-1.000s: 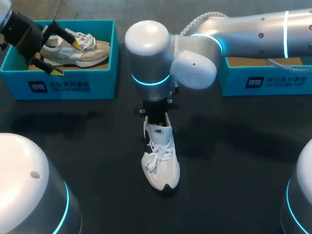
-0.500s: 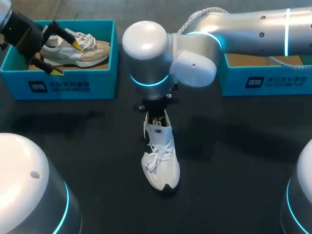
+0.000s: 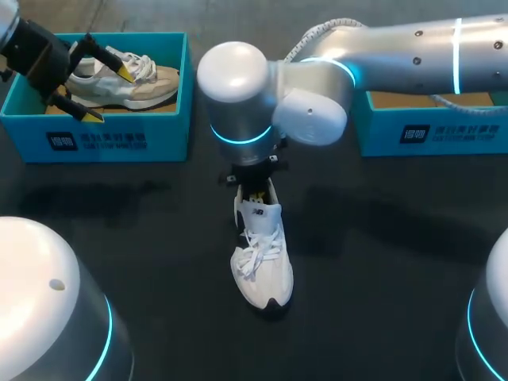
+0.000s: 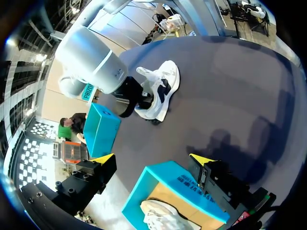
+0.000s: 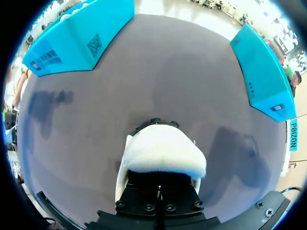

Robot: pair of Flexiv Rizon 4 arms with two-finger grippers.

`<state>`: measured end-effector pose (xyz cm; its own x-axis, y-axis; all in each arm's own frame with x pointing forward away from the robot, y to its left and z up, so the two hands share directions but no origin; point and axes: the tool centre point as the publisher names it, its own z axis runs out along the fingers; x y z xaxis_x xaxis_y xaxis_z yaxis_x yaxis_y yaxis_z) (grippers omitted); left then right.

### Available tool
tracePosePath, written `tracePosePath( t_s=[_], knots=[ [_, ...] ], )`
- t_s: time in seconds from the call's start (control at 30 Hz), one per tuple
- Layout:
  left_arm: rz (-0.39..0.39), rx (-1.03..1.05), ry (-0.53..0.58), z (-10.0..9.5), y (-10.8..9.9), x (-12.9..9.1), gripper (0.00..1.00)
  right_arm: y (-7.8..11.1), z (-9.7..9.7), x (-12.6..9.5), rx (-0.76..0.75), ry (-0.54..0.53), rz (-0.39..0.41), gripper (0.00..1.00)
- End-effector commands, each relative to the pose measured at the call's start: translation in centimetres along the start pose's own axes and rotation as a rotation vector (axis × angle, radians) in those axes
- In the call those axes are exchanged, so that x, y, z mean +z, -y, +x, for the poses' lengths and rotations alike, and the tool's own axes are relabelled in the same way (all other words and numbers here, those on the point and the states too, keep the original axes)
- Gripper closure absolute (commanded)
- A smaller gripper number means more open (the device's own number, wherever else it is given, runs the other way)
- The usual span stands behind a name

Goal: Take the shoe out of the shoebox, open the shoe tongue, remove and reinsert the insole, then place the shoe into the shoebox

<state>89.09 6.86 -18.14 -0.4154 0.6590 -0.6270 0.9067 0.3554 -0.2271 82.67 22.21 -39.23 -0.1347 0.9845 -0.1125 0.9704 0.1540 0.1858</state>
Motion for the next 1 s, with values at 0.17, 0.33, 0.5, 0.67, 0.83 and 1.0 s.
tracePosePath(
  t_s=[0.17,0.33,0.5,0.67,0.83,1.0],
  knots=[
    [-0.002,0.000,-0.003,0.0,0.1,0.0,0.00,0.5,0.4,0.6,0.015,0.002,0.027,1.00],
    [-0.002,0.000,-0.003,0.0,0.1,0.0,0.00,0.9,0.2,-1.4,0.012,0.027,0.058,1.00],
    [-0.002,0.000,-0.003,0.0,0.1,0.0,0.00,1.8,0.0,-3.3,-0.014,0.052,0.085,1.00],
    [-0.002,0.000,-0.003,0.0,0.1,0.0,0.00,2.9,-0.2,-4.1,-0.021,0.054,0.113,1.00],
    [-0.002,0.000,-0.003,0.0,0.1,0.0,0.00,3.7,-0.5,-5.3,-0.002,0.037,0.169,1.00],
    [-0.002,0.000,-0.003,0.0,0.1,0.0,0.00,4.3,-0.6,-6.3,0.008,-0.006,0.239,1.00]
  ],
)
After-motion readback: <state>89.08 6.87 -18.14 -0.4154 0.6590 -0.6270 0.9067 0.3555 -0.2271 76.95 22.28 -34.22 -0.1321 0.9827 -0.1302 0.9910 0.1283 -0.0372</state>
